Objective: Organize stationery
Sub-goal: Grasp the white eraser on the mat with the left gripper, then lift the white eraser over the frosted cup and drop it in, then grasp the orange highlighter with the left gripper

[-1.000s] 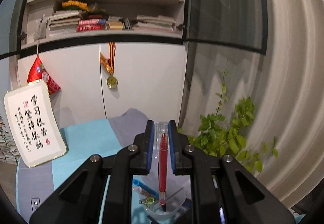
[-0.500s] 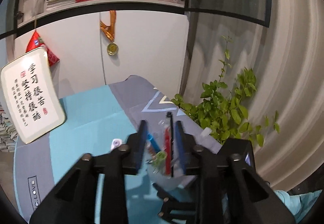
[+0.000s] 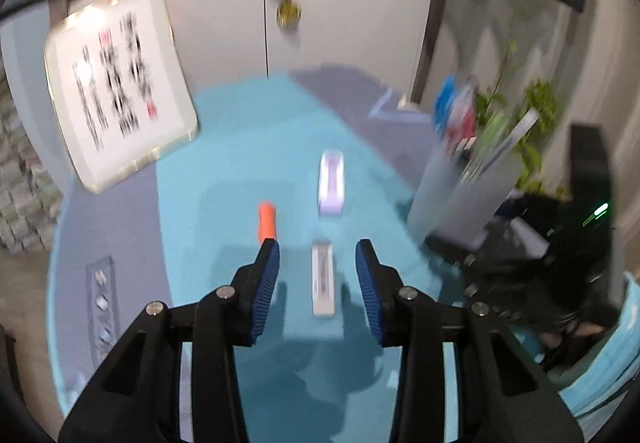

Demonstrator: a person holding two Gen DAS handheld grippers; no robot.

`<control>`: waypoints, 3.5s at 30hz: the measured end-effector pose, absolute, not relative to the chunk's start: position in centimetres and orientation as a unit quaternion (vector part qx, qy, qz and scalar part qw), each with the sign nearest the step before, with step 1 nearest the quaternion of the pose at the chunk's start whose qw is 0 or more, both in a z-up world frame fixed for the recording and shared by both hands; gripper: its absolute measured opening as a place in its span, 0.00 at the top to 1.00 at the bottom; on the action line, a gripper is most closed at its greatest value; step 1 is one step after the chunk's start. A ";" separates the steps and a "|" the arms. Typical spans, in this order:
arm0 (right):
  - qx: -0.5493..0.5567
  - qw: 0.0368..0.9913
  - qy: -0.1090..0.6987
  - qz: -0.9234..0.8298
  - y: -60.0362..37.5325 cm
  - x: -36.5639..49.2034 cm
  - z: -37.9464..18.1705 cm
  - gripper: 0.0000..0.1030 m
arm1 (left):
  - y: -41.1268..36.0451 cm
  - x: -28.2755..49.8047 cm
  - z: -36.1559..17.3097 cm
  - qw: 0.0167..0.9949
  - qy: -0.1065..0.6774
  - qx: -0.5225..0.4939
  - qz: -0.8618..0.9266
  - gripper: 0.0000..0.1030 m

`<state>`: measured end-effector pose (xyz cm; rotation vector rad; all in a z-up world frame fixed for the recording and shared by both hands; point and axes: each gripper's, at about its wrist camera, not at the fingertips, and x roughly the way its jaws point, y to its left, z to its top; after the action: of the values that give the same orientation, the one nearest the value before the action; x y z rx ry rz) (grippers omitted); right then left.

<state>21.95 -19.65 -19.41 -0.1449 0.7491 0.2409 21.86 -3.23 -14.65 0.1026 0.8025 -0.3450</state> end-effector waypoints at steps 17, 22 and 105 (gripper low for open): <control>-0.076 0.921 0.365 0.113 -19.3 21.8 -19.4 0.33 | -5.4 26.2 -19.2 0.883 0.437 0.068 -0.155 0.65; -0.077 0.921 0.365 0.112 -19.2 21.8 -19.4 0.33 | -5.5 27.5 -19.3 0.884 0.442 0.058 -0.142 0.78; -0.069 0.922 0.363 0.117 -19.6 21.9 -19.4 0.33 | -2.1 25.4 -11.7 0.912 0.385 -0.019 -0.144 0.74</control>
<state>21.86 -19.55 -19.43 -0.1415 0.7462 0.2397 25.44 -2.14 -11.70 -0.0391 0.7930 -0.2966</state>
